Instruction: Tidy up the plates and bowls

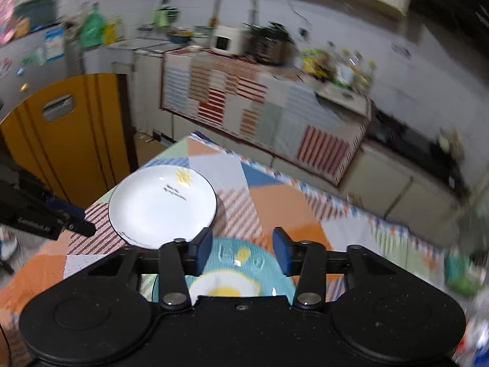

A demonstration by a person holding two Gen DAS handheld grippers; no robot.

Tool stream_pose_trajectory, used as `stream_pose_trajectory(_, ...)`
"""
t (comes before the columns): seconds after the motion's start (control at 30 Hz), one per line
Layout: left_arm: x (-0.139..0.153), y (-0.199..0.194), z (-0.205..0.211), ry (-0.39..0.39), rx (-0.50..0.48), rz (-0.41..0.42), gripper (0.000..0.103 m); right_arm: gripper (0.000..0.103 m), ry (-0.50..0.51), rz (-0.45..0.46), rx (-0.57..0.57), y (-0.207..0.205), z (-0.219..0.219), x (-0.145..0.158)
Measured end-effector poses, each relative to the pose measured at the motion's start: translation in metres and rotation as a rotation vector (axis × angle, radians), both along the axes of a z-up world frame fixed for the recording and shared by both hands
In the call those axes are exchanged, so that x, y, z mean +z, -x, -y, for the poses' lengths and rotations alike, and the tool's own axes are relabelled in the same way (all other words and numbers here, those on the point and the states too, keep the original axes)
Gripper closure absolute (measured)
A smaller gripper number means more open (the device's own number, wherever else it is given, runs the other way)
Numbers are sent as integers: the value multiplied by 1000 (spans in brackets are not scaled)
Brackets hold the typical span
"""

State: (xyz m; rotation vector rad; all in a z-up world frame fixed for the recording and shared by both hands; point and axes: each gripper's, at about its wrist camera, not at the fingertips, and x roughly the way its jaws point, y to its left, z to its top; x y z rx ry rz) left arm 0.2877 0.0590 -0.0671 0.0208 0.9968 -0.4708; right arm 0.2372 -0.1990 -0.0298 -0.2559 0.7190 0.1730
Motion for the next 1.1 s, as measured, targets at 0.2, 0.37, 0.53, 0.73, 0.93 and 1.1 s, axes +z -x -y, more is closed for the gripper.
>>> stream_pose_trajectory(0.2, 7, -18, -21, 15, 6, 41, 50, 40, 42, -8, 88, -33, -27, 21)
stream_pose_trajectory(0.37, 4, -39, -28, -30, 59, 13, 37, 40, -12, -88, 164, -71, -42, 16)
stream_pose_trajectory(0.53, -8, -51, -26, -84, 65, 26, 37, 39, -154, -175, 137, -105, -41, 1)
stream_pose_trajectory(0.73, -40, -64, -28, -94, 68, 19, 37, 39, -270, -228, 110, -133, -33, -47)
stream_pose_trajectory(0.93, -79, -71, -28, -96, 51, -2, 40, 39, -374, -300, 88, -154, -18, -101)
stream_pose_trajectory(1.1, -95, -80, -37, -37, 81, -35, 40, 40, -397, -337, 73, -167, -12, -133)
